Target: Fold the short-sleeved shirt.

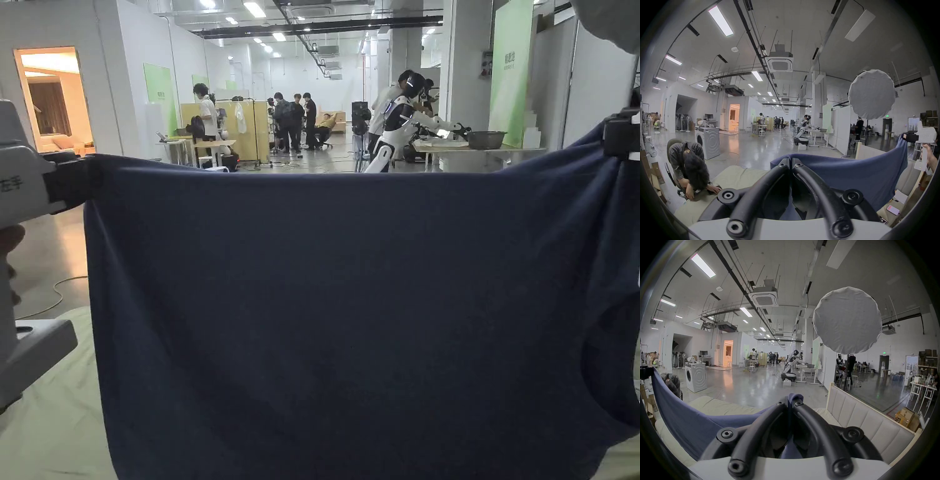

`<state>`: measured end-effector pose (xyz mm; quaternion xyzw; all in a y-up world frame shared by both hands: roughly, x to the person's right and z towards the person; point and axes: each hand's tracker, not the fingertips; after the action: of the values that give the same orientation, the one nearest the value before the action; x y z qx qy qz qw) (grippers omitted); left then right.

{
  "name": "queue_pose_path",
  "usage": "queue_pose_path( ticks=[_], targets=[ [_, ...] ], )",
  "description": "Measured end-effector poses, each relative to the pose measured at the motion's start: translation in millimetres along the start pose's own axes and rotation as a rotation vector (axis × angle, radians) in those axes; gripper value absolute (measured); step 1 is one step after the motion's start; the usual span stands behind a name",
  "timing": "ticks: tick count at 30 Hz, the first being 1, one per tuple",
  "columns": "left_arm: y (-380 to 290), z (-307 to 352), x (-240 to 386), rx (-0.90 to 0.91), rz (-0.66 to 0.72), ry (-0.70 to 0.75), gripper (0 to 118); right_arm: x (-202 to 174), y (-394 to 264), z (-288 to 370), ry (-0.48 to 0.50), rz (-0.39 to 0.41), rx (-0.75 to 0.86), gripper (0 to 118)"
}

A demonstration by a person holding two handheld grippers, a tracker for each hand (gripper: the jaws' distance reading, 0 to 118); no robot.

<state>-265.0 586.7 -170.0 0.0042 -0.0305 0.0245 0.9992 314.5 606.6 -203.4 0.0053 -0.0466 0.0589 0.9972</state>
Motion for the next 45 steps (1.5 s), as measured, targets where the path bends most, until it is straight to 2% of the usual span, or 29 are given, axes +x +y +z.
queue_pose_path(
  ticks=[23, 26, 30, 36, 38, 40, 43, 45],
  targets=[
    [-17, -187, -5, -0.087, -0.053, 0.104, 2, -73, 1, -152, -0.12, 0.167, 0.02, 3],
    [-21, -211, -4, -0.097, -0.092, 0.123, 2, -79, -1, -170, -0.145, 0.189, 0.029, 3],
    [-24, -237, -5, -0.097, -0.076, 0.127, 2, -85, 5, -199, -0.156, 0.173, 0.028, 3],
    [-27, -264, 4, -0.122, -0.166, 0.131, 2, -91, 16, -230, -0.196, 0.18, 0.038, 3],
    [-32, -270, 5, -0.116, -0.179, 0.134, 2, -91, 4, -233, -0.211, 0.209, 0.01, 3],
    [-49, -279, 6, -0.155, -0.14, 0.135, 2, -89, -17, -238, -0.196, 0.202, -0.033, 3],
    [-90, -289, 5, -0.215, -0.12, 0.132, 2, -92, -55, -240, -0.174, 0.153, -0.107, 3],
    [-119, -291, 4, -0.275, -0.106, 0.129, 2, -90, -85, -240, -0.146, 0.085, -0.178, 3]
  ],
)
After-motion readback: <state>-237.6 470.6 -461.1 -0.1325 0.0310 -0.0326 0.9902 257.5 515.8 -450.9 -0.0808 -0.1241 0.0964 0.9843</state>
